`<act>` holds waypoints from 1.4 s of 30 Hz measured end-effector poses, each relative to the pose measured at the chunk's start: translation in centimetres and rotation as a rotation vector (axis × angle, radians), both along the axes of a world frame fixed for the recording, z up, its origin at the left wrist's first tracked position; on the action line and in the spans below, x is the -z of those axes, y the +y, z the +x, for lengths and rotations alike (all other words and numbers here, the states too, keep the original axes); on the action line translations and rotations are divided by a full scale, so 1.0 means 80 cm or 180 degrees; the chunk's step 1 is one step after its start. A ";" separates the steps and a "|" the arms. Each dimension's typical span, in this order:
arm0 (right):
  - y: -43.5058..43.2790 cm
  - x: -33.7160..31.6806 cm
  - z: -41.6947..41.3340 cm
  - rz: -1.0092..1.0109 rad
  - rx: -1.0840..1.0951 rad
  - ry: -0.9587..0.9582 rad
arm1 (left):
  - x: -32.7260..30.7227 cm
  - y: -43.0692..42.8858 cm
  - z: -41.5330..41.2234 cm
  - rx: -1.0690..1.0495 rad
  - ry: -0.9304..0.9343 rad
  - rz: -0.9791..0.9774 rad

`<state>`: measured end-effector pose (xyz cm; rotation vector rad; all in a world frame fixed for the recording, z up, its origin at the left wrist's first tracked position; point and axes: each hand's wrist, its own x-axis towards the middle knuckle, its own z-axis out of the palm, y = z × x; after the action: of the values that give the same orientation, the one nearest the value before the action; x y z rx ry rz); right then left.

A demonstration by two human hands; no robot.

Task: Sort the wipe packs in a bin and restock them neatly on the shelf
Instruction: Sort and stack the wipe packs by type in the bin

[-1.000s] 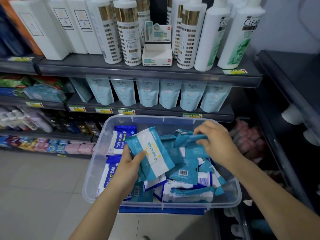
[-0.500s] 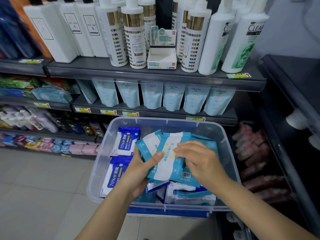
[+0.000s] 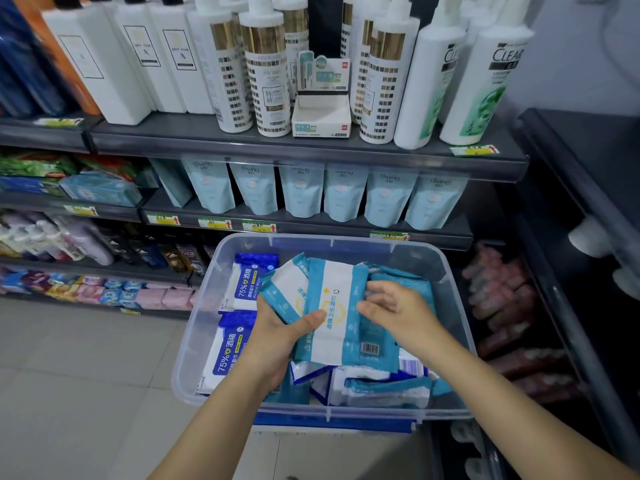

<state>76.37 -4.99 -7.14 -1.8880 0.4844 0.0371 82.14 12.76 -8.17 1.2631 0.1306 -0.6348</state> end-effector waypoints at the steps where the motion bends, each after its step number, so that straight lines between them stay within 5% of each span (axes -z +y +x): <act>1: 0.004 0.000 0.000 0.0021 -0.0018 0.0051 | 0.000 0.000 0.000 0.0025 -0.0009 0.0005; 8: 0.013 -0.009 0.003 0.0552 0.0244 0.0117 | -0.005 0.000 0.002 -0.0001 0.0134 -0.0075; 19: 0.014 -0.030 0.012 0.0544 -0.0003 0.0200 | 0.003 0.010 0.001 0.0118 0.0288 -0.0102; 26: -0.015 -0.036 0.012 0.2484 0.1344 -0.0340 | 0.011 0.016 0.012 -0.0321 0.0561 -0.0344; 29: -0.007 -0.033 0.015 0.2803 0.1450 -0.0434 | 0.009 0.013 0.013 -0.0330 0.0615 -0.0357; 42: 0.076 -0.010 0.016 0.0366 0.0386 0.0188 | 0.002 0.006 0.009 -0.0217 -0.0030 -0.0231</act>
<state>77.69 1.12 -6.36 -1.7459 0.6236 0.0397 82.84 13.27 -8.37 1.1865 0.1408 -0.5700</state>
